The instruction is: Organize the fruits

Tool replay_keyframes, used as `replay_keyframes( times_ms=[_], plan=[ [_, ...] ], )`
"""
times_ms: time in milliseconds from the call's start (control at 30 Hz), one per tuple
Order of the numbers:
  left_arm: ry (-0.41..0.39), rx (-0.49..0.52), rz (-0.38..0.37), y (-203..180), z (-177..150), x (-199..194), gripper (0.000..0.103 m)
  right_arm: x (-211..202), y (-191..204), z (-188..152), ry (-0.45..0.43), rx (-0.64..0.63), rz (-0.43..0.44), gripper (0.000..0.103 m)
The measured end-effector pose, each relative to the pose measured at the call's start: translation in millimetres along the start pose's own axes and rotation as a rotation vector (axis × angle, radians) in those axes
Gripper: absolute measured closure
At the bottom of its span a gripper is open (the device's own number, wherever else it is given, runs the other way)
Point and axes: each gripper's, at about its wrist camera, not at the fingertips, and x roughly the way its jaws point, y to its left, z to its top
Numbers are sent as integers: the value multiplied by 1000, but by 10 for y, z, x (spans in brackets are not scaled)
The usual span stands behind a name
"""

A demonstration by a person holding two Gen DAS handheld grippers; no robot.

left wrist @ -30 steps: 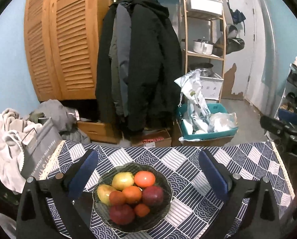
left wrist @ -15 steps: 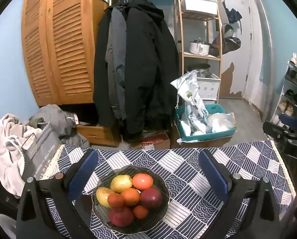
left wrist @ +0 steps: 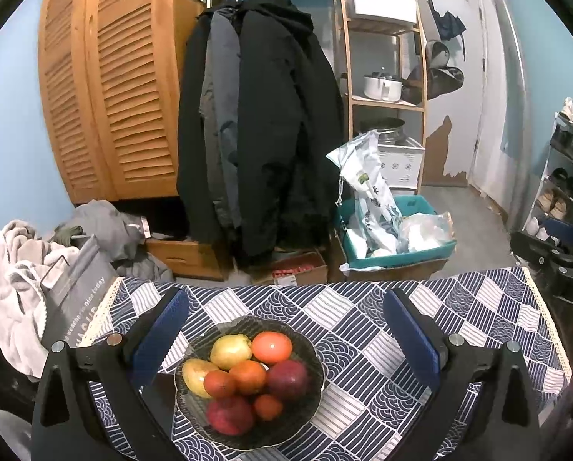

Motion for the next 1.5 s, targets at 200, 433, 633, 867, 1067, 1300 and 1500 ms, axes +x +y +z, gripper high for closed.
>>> replay_keyframes(
  times_ms=[200,433,633,867,1067,1300,1500],
  plan=[
    [-2,0,-4,-14,10,-7,1,-7,-34,-4,2,-3,-5,17],
    [-3,1,0,-37,16,-6,1,-11,-67,-8,6,-2,-6,17],
    [-2,-5,4,-42,22,-4,1,-8,-60,-9,7,-2,-9,17],
    [-3,-2,4,-43,21,-5,1,-7,-56,-8,7,-3,-10,17],
    [-3,-4,6,-44,22,-4,1,-6,-56,-7,7,-5,-9,17],
    [-2,-6,5,-43,24,-4,1,-8,-61,-8,8,-5,-11,17],
    [-7,-13,7,-48,30,-26,1,-10,-63,-9,9,-5,-10,17]
  ],
)
